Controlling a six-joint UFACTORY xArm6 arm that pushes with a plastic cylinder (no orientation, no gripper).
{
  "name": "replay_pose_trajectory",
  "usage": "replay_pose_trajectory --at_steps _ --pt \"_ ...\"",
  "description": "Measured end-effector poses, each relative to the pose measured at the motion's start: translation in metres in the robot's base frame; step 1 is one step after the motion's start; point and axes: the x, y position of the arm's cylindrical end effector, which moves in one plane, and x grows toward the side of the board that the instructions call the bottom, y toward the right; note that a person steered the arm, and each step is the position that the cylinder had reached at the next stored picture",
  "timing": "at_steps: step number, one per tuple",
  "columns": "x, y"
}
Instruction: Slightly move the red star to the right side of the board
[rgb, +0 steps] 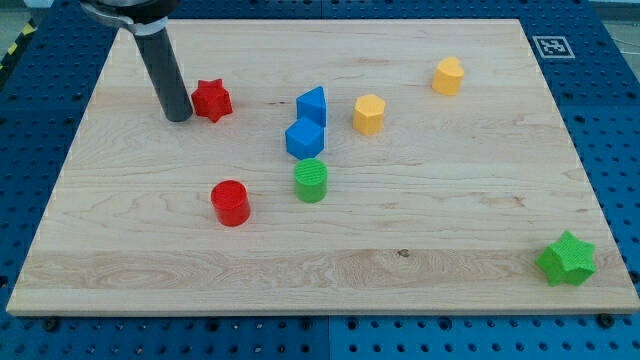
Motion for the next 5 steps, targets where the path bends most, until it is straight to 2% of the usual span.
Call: replay_pose_trajectory --at_steps 2,5 --pt "0.002 0.017" --pt "0.084 0.053"
